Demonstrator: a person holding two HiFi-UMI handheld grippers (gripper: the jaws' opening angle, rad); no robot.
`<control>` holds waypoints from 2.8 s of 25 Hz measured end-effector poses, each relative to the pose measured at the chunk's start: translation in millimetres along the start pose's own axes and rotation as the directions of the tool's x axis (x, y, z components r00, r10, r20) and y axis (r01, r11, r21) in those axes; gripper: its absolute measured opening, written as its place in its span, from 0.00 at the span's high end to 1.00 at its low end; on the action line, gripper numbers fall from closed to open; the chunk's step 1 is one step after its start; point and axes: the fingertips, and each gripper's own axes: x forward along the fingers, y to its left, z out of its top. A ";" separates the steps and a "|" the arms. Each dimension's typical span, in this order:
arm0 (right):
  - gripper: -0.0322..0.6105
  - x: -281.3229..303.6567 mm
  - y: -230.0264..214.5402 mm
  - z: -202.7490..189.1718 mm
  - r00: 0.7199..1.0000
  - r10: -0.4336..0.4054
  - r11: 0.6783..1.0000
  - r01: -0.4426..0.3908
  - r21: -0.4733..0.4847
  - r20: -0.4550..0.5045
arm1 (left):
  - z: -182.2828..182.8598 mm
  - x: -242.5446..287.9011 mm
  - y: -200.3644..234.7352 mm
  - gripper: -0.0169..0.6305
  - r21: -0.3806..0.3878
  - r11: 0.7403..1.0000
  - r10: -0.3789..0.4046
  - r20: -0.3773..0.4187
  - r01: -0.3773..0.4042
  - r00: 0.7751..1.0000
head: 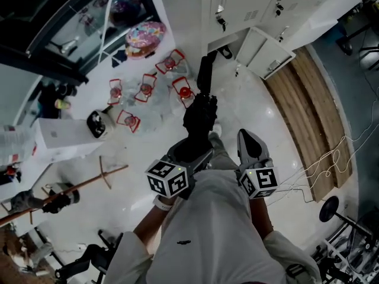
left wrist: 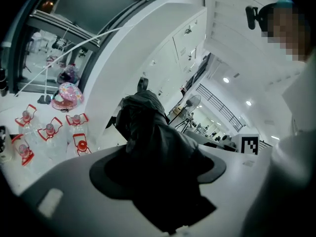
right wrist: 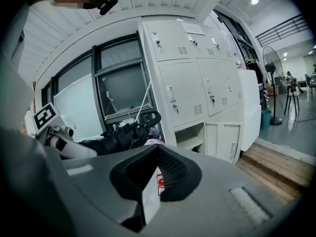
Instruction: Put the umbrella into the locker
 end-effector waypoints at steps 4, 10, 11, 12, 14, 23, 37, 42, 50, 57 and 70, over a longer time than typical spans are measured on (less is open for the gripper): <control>0.95 24.8 -18.2 17.1 1.000 -0.009 1.000 0.009 0.016 0.004 | 20.0 24.2 4.4 0.44 0.027 0.999 -0.016 -0.044 0.017 0.999; 0.95 48.7 -52.1 47.0 0.998 -0.032 0.999 0.031 0.037 0.047 | 40.8 56.3 9.1 0.45 0.117 0.993 0.000 -0.112 0.013 0.994; 0.95 49.7 -57.8 50.5 0.998 -0.040 0.998 0.037 0.043 0.054 | 43.9 60.4 8.2 0.45 0.127 0.992 -0.006 -0.124 0.022 0.992; 0.95 51.2 -63.6 53.9 0.997 -0.046 0.998 0.043 0.046 0.061 | 47.7 64.8 7.8 0.45 0.139 0.990 -0.009 -0.135 0.028 0.991; 0.95 56.4 -76.5 61.3 0.995 -0.059 0.997 0.055 0.052 0.075 | 57.1 76.0 7.6 0.45 0.162 0.986 -0.012 -0.149 0.037 0.989; 0.95 75.2 -137.5 78.8 0.991 -0.099 0.993 0.091 0.081 0.094 | 83.0 135.3 3.0 0.45 0.169 0.984 -0.027 -0.188 0.060 0.982; 0.95 87.4 -188.8 92.6 0.982 -0.139 0.978 0.116 0.175 0.124 | 100.3 188.0 2.7 0.45 0.146 0.987 -0.018 -0.270 0.059 0.963; 0.95 82.8 -201.3 90.4 0.974 -0.185 0.969 0.159 0.189 0.133 | 103.6 198.9 -2.6 0.45 0.171 0.981 -0.040 -0.277 0.090 0.960; 0.95 93.0 -195.1 79.3 0.984 -0.164 0.973 0.149 0.178 0.072 | 99.6 205.1 8.4 0.45 0.118 0.990 -0.037 -0.283 0.073 0.958; 0.95 99.6 -195.7 62.7 0.987 -0.160 0.968 0.153 0.198 0.019 | 85.0 210.0 23.5 0.45 0.048 0.998 -0.033 -0.311 0.050 0.950; 0.95 111.6 -197.9 33.9 0.986 -0.158 0.968 0.164 0.192 -0.045 | 62.6 229.4 65.3 0.45 -0.088 0.996 -0.011 -0.317 -0.018 0.948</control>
